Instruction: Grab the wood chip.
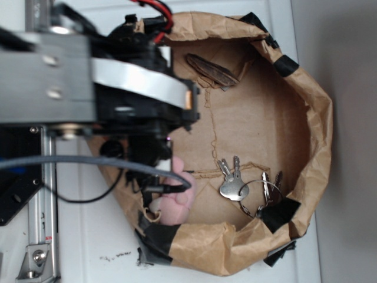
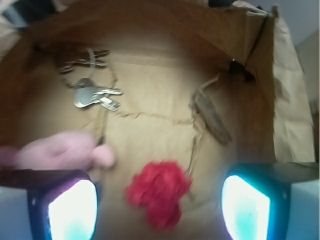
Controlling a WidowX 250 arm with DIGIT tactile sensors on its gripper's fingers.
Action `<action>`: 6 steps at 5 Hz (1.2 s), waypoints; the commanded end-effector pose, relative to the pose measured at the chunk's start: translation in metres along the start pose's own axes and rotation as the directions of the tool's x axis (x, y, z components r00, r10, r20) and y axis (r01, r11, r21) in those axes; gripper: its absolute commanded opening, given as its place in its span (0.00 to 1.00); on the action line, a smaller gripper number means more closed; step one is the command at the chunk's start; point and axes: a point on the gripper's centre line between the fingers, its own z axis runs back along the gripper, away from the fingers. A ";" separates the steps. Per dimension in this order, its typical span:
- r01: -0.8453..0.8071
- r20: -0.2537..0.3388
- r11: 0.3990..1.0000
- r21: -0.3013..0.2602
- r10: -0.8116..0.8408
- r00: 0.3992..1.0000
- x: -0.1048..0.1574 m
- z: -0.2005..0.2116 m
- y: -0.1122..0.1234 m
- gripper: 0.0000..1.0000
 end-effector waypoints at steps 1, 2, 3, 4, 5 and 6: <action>-0.028 -0.006 0.998 0.060 0.028 1.000 0.022 -0.027 0.022 1.00; -0.018 -0.005 0.995 0.095 0.019 1.000 0.020 -0.037 0.031 1.00; 0.008 0.008 0.995 0.098 -0.009 1.000 0.007 -0.038 0.040 1.00; 0.106 -0.013 0.994 0.010 -0.106 0.994 0.009 -0.052 0.049 1.00; 0.156 -0.042 0.987 -0.024 -0.157 0.987 0.016 -0.074 0.063 1.00; 0.159 -0.052 0.987 -0.036 -0.161 0.986 0.018 -0.083 0.066 1.00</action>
